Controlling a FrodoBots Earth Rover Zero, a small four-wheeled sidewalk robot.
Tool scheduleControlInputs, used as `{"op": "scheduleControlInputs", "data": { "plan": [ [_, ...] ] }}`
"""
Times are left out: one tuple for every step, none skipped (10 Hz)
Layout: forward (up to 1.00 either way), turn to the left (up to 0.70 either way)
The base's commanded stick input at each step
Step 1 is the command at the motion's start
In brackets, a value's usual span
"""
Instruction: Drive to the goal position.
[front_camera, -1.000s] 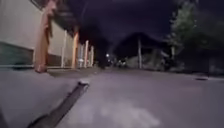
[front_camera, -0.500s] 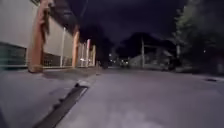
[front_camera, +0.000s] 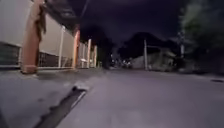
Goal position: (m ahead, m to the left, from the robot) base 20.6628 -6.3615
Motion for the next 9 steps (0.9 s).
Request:
{"op": "scheduleControlInputs", "data": {
  "plan": [
    [0.70,0.00],
    [0.70,0.00],
    [0.70,0.00],
    [0.70,0.00],
    [0.70,0.00],
    [0.70,0.00],
    [0.70,0.00],
    [0.70,0.00],
    [0.70,0.00]
  ]
}}
